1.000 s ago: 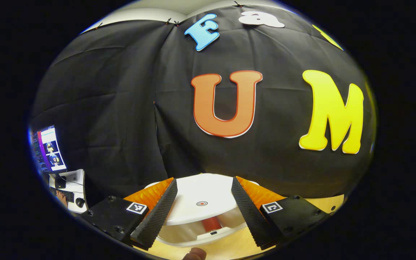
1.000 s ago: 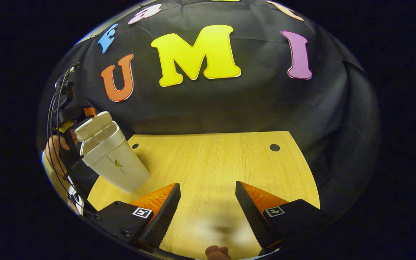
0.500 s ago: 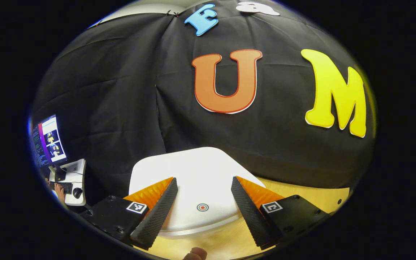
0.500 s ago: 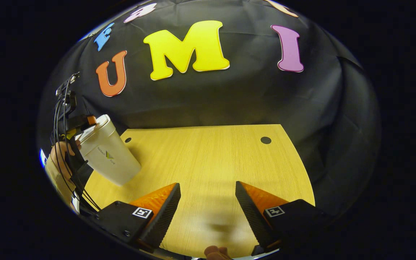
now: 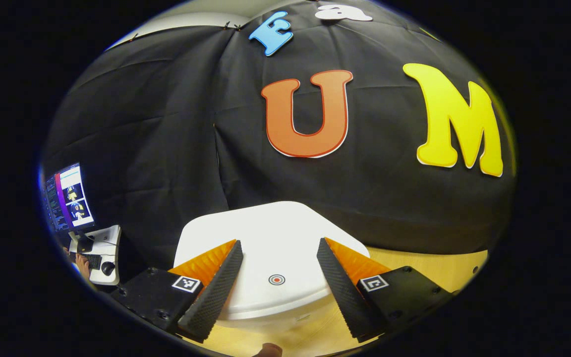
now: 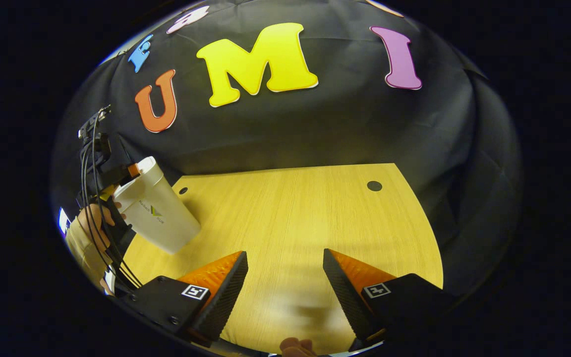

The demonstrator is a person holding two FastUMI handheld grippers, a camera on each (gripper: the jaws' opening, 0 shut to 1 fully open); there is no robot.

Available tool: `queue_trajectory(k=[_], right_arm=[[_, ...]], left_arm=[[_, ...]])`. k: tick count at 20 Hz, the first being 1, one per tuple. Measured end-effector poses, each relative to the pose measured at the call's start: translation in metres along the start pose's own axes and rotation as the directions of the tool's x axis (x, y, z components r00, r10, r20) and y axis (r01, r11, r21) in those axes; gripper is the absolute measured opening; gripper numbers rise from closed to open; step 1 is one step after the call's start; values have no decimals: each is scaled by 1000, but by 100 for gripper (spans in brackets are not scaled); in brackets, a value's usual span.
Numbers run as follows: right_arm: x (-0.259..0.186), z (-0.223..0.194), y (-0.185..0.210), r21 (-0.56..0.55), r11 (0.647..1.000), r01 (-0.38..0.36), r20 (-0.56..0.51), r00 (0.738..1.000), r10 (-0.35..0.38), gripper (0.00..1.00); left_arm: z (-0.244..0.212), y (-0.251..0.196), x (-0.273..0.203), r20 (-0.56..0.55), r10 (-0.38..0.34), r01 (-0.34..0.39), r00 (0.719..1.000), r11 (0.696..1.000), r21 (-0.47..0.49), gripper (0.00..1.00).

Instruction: Press the lid of the desktop garbage bin to open it, pick up the crumpled paper on the desktop and throw it into the bin, then pick up the pop can on the desktop and drop it into the bin, and finally close the garbage bin lid.

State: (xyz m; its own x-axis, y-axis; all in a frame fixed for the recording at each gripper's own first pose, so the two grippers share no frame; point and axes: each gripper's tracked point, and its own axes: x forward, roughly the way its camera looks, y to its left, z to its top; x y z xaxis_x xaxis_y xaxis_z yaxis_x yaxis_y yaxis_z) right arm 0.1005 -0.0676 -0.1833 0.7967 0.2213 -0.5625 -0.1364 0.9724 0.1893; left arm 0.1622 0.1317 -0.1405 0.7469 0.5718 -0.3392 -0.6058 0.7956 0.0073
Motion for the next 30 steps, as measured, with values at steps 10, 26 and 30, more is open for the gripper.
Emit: queue_trajectory(k=[10,26,30], right_arm=[[-26,7,-19,-21,999,-29,49,998,30,96],[-183,35,-21,41,987,155,451,879,-156,97],[-206,28,3,43,989,143,501,853,-145,96]], left_arm=[[12,-2,-7,82,36,-41,996,998,51,99],[34,7,-209,155,-372,358,915,927,112,99],[24,20,-266,164,-451,436,877,892,121,98]])
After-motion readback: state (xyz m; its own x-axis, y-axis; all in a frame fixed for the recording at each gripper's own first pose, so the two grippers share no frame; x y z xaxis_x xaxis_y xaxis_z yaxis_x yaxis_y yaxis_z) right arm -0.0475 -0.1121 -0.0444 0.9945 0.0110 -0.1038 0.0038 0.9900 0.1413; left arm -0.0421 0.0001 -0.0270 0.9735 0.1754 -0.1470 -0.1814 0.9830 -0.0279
